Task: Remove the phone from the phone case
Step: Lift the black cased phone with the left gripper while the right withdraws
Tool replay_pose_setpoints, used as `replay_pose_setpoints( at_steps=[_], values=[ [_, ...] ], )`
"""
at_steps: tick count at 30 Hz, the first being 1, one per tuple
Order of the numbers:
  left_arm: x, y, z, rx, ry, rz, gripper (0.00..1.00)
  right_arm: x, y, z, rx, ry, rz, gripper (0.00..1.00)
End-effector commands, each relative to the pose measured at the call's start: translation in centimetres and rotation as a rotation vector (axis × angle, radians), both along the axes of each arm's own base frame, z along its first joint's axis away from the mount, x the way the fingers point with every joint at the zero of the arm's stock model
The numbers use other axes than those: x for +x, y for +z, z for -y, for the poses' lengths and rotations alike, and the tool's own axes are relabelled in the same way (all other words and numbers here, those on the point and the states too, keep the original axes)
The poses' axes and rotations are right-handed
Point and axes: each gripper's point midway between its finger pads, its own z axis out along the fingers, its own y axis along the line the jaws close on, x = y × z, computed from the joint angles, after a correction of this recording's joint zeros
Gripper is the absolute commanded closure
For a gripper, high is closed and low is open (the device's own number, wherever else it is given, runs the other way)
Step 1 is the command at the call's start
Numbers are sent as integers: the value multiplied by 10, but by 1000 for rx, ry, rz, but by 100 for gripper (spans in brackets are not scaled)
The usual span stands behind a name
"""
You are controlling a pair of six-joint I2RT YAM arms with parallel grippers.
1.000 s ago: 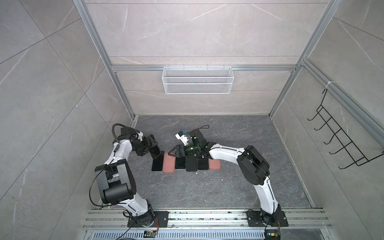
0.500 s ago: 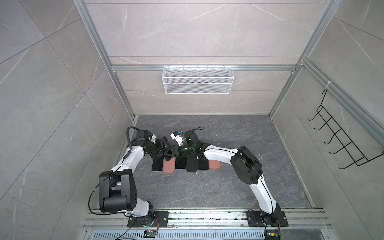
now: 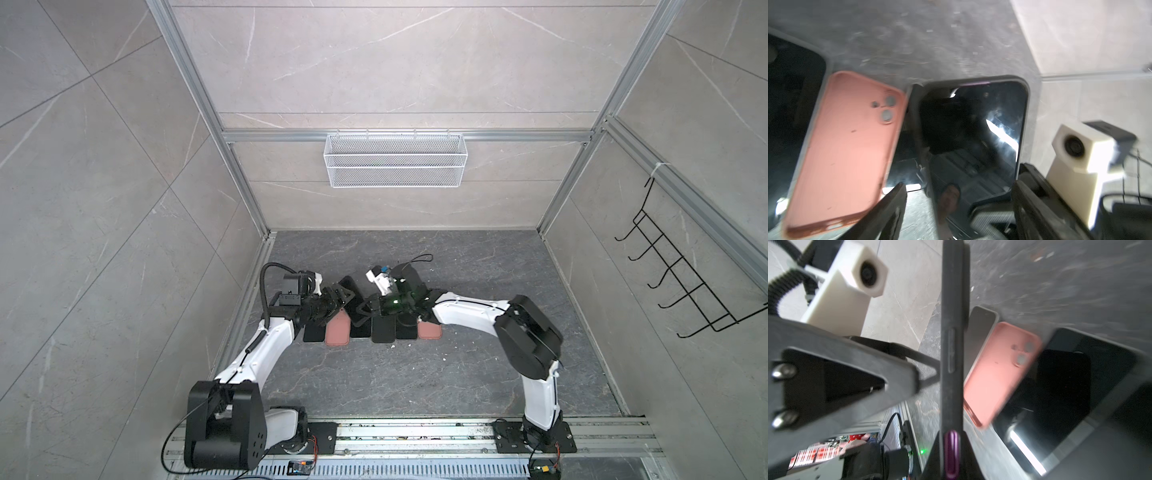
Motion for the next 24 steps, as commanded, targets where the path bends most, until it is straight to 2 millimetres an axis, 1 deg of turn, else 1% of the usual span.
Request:
replay_pose_setpoints(
  at_steps=[1,3,5,6,7,9,11,13,15,17,19,21,24],
  values=[
    [15,64,20,-119,-31,302,11,12,76,54,128,-29,105,100],
    [14,80,41,-184,-86,389,10,11,91,84,142,-41,116,100],
    [11,100,68,-273,-191,463,10,9,105,105,189,-48,120,100],
    [10,112,78,-319,-233,513,10,9,114,113,222,-52,121,100],
    [10,119,86,-361,-261,540,8,8,123,120,257,-55,123,100],
    [15,123,94,-403,-288,559,2,4,139,128,291,-53,140,100],
    [17,125,103,-438,-320,575,0,-2,149,130,301,-44,159,100],
    [11,137,113,-488,-383,629,0,-6,156,130,314,-28,159,100],
    [7,146,116,-521,-416,671,0,-7,157,131,317,-26,156,100],
    [9,148,118,-523,-424,687,0,-9,158,131,335,-25,148,100],
    [6,154,121,-544,-458,717,1,-10,159,130,351,-18,139,100],
    [1,162,126,-571,-496,751,2,-10,155,130,349,-24,129,100],
    [9,156,133,-578,-517,726,4,-12,159,129,374,-16,127,100]
  ],
)
